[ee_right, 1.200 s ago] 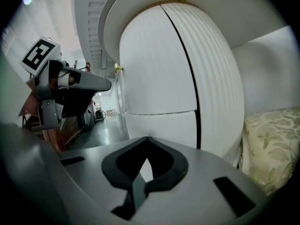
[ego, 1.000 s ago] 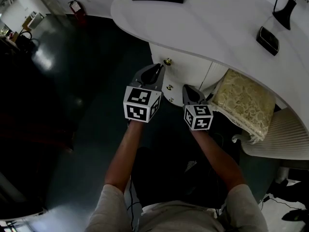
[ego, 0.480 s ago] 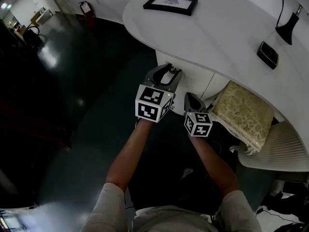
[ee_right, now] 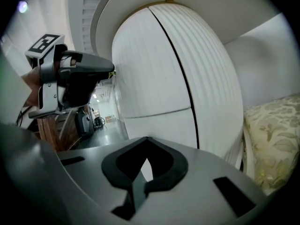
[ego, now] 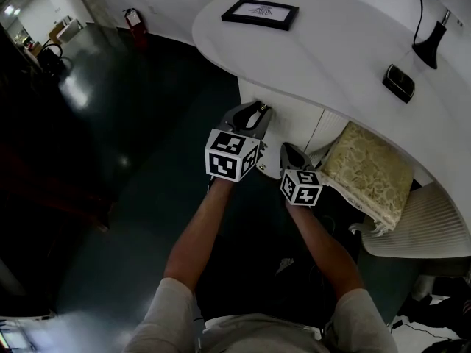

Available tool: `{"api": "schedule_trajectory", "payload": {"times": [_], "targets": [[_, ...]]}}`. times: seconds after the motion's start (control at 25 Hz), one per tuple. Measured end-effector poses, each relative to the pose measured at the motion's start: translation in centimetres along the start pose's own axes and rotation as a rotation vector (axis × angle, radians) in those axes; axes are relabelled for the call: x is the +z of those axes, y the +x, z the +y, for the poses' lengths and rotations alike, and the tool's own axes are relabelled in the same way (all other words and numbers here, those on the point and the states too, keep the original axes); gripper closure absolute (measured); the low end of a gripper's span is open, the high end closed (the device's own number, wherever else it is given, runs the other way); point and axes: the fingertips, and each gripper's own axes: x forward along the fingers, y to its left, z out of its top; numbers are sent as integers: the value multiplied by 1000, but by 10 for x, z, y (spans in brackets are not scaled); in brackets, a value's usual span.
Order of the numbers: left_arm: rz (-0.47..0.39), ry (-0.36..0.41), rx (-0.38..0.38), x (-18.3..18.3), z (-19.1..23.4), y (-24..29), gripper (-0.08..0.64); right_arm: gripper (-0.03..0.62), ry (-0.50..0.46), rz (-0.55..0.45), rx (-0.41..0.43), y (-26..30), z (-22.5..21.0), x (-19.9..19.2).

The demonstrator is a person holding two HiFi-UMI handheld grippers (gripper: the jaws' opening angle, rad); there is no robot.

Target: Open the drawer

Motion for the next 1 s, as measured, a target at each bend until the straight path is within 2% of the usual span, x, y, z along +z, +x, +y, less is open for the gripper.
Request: {"api": "schedule_trajectory", "payload": {"times": [0.2,0.48,0.72,1.0], "targets": [[-1,-20,-2,1,1,-1,454,578,36,1,-17,1,-1,1],[-19,-23,-19,-2,0,-23,454,578,-24,-17,-42,0,-1,2],[3,-2,-12,-4,-1,-35,454,578,-31,-21,-66,-1,0,0],[6,17,-1,-5,-2,-39,454,577,-26,14,0,-17,11,1]]}}
